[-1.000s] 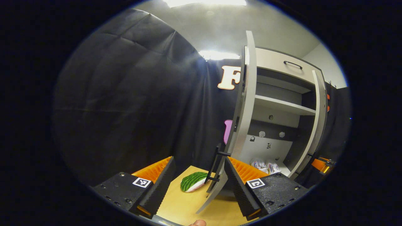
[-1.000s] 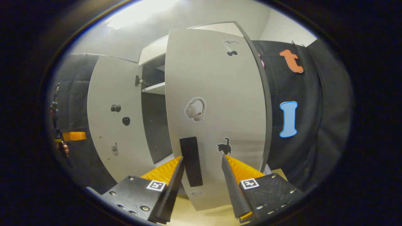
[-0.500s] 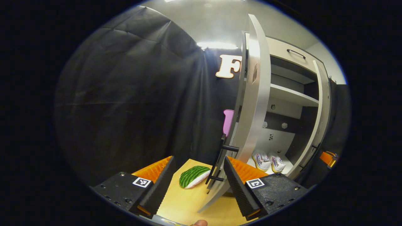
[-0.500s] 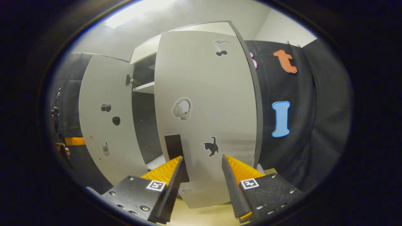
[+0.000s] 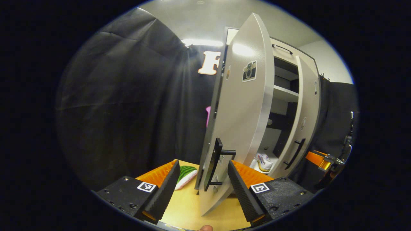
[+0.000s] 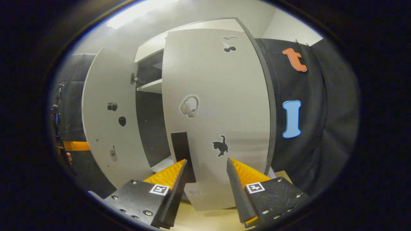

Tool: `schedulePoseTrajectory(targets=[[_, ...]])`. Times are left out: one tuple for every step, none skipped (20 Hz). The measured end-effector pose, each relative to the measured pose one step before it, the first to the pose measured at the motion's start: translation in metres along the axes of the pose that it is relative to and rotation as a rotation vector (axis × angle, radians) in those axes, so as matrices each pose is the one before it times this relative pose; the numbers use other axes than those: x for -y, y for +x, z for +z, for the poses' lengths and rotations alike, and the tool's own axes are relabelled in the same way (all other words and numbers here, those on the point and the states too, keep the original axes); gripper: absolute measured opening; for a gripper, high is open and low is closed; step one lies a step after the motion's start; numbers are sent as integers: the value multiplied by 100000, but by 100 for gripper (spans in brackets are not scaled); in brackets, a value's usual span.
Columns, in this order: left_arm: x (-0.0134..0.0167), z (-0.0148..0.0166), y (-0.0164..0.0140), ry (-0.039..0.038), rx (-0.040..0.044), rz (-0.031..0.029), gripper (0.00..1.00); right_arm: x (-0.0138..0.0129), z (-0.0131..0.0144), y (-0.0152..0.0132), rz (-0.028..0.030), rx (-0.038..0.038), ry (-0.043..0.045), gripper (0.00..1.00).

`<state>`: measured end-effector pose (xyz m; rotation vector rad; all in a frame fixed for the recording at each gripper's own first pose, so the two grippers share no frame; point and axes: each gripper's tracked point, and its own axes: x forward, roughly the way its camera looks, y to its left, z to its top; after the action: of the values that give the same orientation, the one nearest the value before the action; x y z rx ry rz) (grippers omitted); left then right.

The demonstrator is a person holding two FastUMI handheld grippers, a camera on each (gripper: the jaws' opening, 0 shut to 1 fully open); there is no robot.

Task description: Grab one shoe with the right hand and put it into the shoe cabinet, grab the other shoe with the left hand and put it into the shoe cabinet; then close the right door with the right hand and the left door with the left hand.

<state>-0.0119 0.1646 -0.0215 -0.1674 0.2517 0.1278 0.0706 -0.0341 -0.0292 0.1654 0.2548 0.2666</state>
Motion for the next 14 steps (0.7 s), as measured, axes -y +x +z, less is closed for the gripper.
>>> schedulePoseTrajectory(targets=[[820, -75, 130, 339, -318, -2367, 89, 358, 36, -103, -650, 249, -188, 67], [210, -69, 230, 596, -347, -2374, 92, 319, -95, -156, -798, 170, 12, 67], [172, 170, 334, 562, -191, -2411, 92, 446, -69, -169, -924, 7, 288, 67], [52, -20, 632, 250, -377, -2409, 92, 481, -83, -143, -943, -93, 486, 67], [330, -13, 572, 117, -335, -1947, 92, 439, -136, -154, -1101, 0, 599, 67], [220, 57, 500, 296, -31, -1374, 92, 502, -64, -180, -1055, -94, 702, 67], [231, 44, 509, 511, -252, -1388, 92, 547, -110, -197, -1095, -29, 693, 67], [266, 44, 562, 339, -109, -1649, 92, 443, 40, -110, -1109, -15, 562, 67], [333, 22, 525, 326, -393, -2172, 92, 479, -22, -126, -1198, -60, 369, 67], [487, 57, 560, 161, -440, -2653, 92, 519, 136, -163, -1148, 34, 225, 67], [529, 35, 586, 245, -508, -2433, 92, 539, 57, -47, -1222, 69, 167, 72], [157, -174, 377, 605, -590, -1494, 92, 463, 57, -100, -1135, 141, 195, 67], [-31, -194, 60, 1163, -657, -853, 92, 425, 52, -168, -1004, 198, 289, 67], [-146, -228, -234, 1423, -634, -668, 92, 446, 103, -22, -993, 230, 358, 67]])
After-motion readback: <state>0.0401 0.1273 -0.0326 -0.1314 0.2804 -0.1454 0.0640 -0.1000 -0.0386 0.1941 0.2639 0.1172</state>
